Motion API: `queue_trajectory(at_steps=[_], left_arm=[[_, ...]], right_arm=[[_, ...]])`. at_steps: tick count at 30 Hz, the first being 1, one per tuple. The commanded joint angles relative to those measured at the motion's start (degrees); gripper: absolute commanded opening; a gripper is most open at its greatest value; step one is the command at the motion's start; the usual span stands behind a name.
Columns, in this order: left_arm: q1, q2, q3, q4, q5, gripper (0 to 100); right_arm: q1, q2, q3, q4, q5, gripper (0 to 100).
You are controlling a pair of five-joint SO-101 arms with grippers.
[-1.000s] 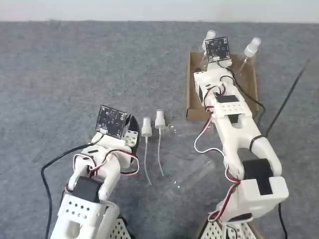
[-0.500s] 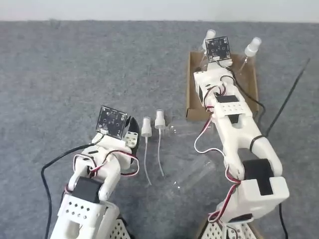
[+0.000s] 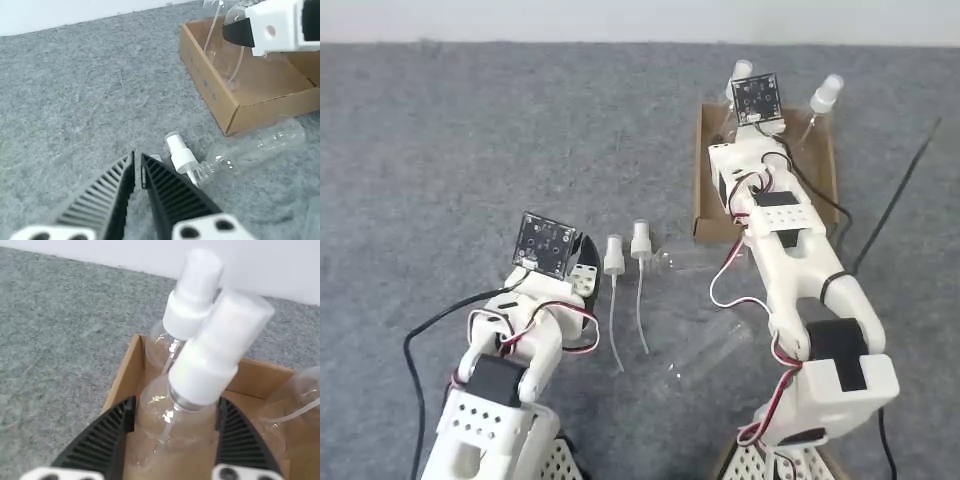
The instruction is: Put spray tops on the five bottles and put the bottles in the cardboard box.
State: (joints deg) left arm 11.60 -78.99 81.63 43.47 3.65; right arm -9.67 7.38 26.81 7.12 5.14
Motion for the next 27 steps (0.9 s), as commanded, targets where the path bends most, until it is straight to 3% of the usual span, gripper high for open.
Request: queue_trajectory(at_steps=[1,8,15,27], left_arm=[[-0.4,-1.2,-0.7,-1.7,-0.1,1],[-0.4,-1.2,-0.7,-1.7,-0.1,1],[-0.4,-1.2,-0.7,-1.7,-0.1,1],[-0.4,-1.2,-0.7,-1.7,-0.1,1]], right_arm=[[-0.3,-0.6,-0.9,-1.0,2.0,18.2],[-0.3,-0.6,-0.9,-1.0,3.9,18.5],[-0.3,-0.6,-0.9,-0.5,3.9,32.3],[-0.3,-0.7,-1.0,-1.0,3.8,32.9]])
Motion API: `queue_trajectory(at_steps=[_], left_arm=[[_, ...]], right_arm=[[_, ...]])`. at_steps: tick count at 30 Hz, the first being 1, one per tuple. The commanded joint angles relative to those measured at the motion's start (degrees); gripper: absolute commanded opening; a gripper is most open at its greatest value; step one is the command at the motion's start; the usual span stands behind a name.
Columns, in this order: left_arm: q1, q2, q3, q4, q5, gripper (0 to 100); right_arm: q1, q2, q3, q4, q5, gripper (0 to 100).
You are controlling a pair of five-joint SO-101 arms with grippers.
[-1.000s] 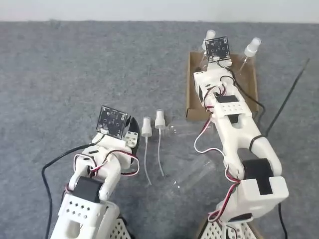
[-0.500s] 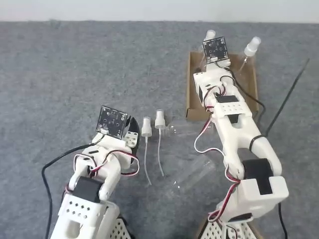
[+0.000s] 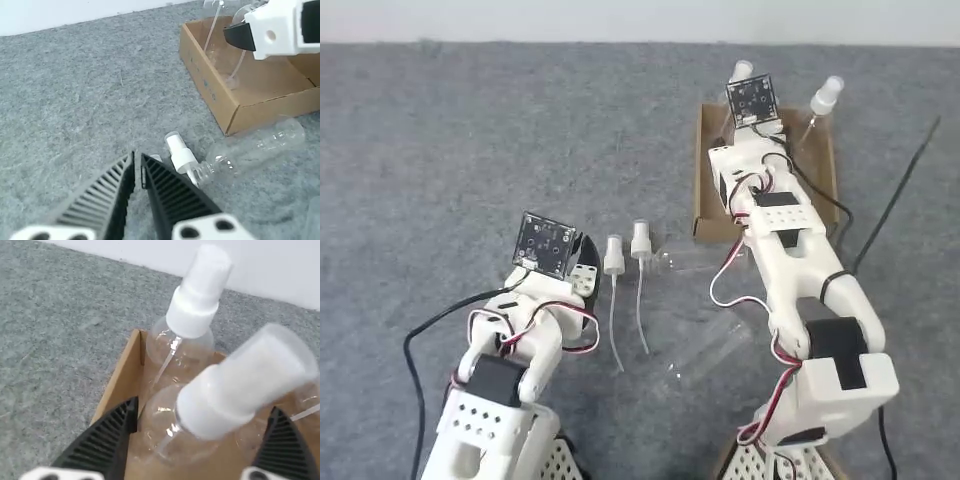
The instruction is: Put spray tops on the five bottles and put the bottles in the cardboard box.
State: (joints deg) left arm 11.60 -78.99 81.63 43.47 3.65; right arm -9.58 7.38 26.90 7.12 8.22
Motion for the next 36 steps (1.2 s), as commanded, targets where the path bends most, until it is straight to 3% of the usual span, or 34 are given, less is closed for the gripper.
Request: queue_trajectory(at_steps=[1,7,13,36], left_arm=[[-0.4,-1.2,-0.7,-1.7,-0.1,1],[-0.4,-1.2,-0.7,-1.7,-0.1,1],[-0.4,-1.2,-0.7,-1.7,-0.2,1],[-0.4,-1.2,-0.7,-1.7,-0.2,1]], right_arm=[[-0.4,-0.7,-1.1,-1.0,0.7,32.9],[-1.1,-0.7,-1.1,-1.0,0.7,33.0],[-2.2,-0.7,-1.1,-0.6,0.7,42.3],[-0.1,-8.7,-5.1,5.7,-2.4,41.8]])
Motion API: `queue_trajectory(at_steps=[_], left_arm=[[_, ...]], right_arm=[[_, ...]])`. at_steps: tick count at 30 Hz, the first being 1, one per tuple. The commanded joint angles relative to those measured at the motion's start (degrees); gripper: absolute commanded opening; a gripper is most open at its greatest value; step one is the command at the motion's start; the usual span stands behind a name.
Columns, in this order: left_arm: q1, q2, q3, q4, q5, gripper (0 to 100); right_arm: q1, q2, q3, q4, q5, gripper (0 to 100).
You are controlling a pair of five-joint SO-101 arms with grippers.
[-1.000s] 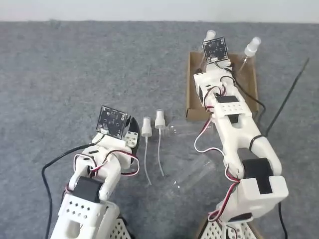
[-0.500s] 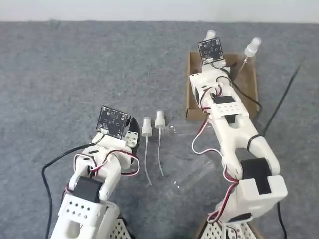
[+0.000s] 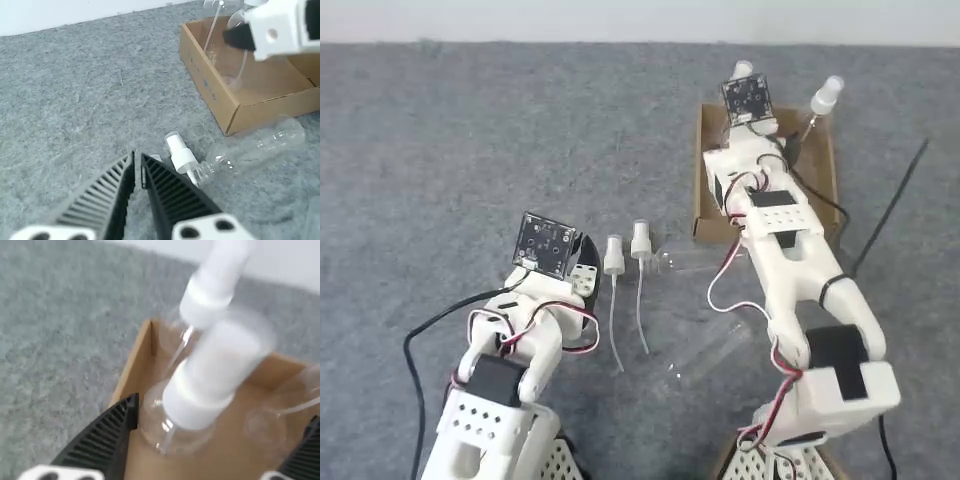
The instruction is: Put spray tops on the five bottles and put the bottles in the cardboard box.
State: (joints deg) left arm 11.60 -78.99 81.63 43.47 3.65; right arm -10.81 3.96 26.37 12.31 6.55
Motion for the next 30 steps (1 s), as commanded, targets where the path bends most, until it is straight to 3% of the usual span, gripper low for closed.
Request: queue_trajectory(at_steps=[1,9,21,30], left_arm=[[-0.4,-1.2,-0.7,-1.7,-0.2,1],[-0.4,-1.2,-0.7,-1.7,-0.2,1],[-0.4,-1.2,-0.7,-1.7,-0.2,1],[-0.4,-1.2,-0.6,-1.6,-0.2,1]], right_arm=[[1.1,-5.4,-4.8,0.5,-0.7,41.8],[1.4,-8.0,-6.7,3.8,-0.7,41.8],[0.8,-26.5,-9.4,34.2,-0.8,41.7],[0.8,-31.8,-9.4,65.8,1.0,41.7]])
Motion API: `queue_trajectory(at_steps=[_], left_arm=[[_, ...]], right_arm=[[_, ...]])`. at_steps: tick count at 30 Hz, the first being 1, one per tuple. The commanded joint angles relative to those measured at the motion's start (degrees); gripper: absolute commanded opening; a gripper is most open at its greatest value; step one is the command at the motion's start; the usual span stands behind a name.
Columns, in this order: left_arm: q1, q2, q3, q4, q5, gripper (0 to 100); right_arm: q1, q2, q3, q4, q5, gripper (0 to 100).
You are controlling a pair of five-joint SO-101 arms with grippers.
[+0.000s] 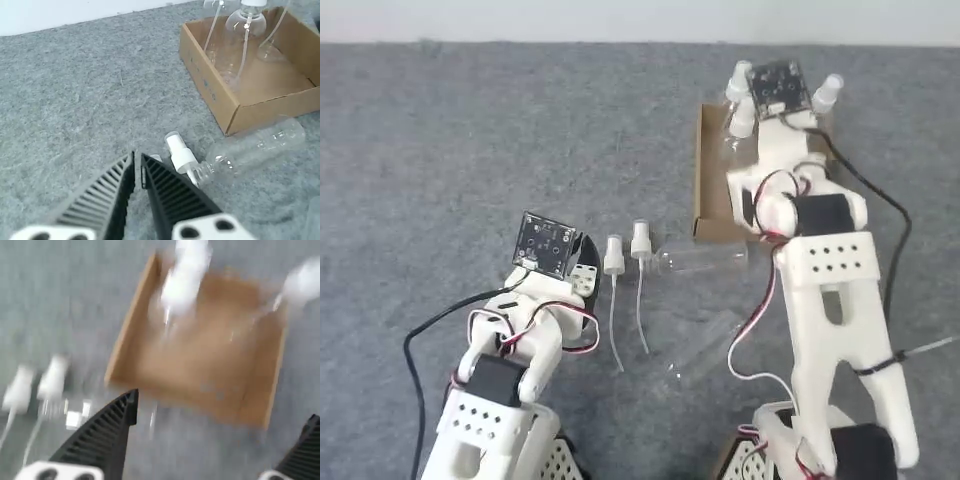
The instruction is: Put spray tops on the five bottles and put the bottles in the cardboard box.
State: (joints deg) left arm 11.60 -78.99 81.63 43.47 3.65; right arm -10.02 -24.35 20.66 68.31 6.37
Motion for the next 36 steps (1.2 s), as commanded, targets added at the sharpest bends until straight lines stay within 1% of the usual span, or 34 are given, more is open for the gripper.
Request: queue_trajectory(at_steps=[1,4,7,10,12,14,17,19,23,26,28,32,36], left_arm=[[-0.4,-1.2,-0.6,-1.6,-0.2,1],[-0.4,-1.2,-0.6,-1.6,-0.2,1],[-0.4,-1.2,-0.6,-1.8,-0.2,1],[-0.4,-1.2,-0.6,-1.8,-0.2,1],[-0.4,-1.2,-0.6,-1.8,-0.2,1],[-0.7,-1.2,-0.7,-1.7,-0.2,1],[-4.1,-1.2,-1.1,-2.2,-0.2,1],[-6.0,-1.1,-1.9,-2.6,-0.2,1],[-9.4,-1.1,-3.5,-2.1,0.1,1],[-15.1,-1.2,-7.3,1.4,0.6,1],[-18.0,-0.9,-9.5,3.9,2.7,1],[-19.0,-0.8,-10.3,4.6,3.2,1],[-19.0,-0.8,-10.3,4.7,3.2,1]], right_arm=[[0.0,-3.5,-3.6,12.9,4.0,41.7],[-2.2,-3.4,-2.7,19.6,16.0,41.7],[-9.1,-3.4,1.8,23.9,24.4,41.7],[-16.4,-3.5,7.5,25.0,31.6,41.7],[-19.8,-3.4,10.9,23.8,34.3,41.7],[-22.0,-3.4,14.8,20.8,34.6,41.8],[-24.1,-3.4,19.7,16.6,35.0,41.9],[-25.7,-3.5,21.3,15.8,35.2,41.9],[-29.7,-3.5,23.6,15.8,38.3,42.0],[-32.7,-3.5,25.8,15.3,38.8,42.0],[-33.5,-3.4,26.3,15.3,38.4,41.9],[-33.5,-3.4,27.6,14.0,38.2,41.8],[-33.5,-3.4,34.1,7.3,38.2,41.7]])
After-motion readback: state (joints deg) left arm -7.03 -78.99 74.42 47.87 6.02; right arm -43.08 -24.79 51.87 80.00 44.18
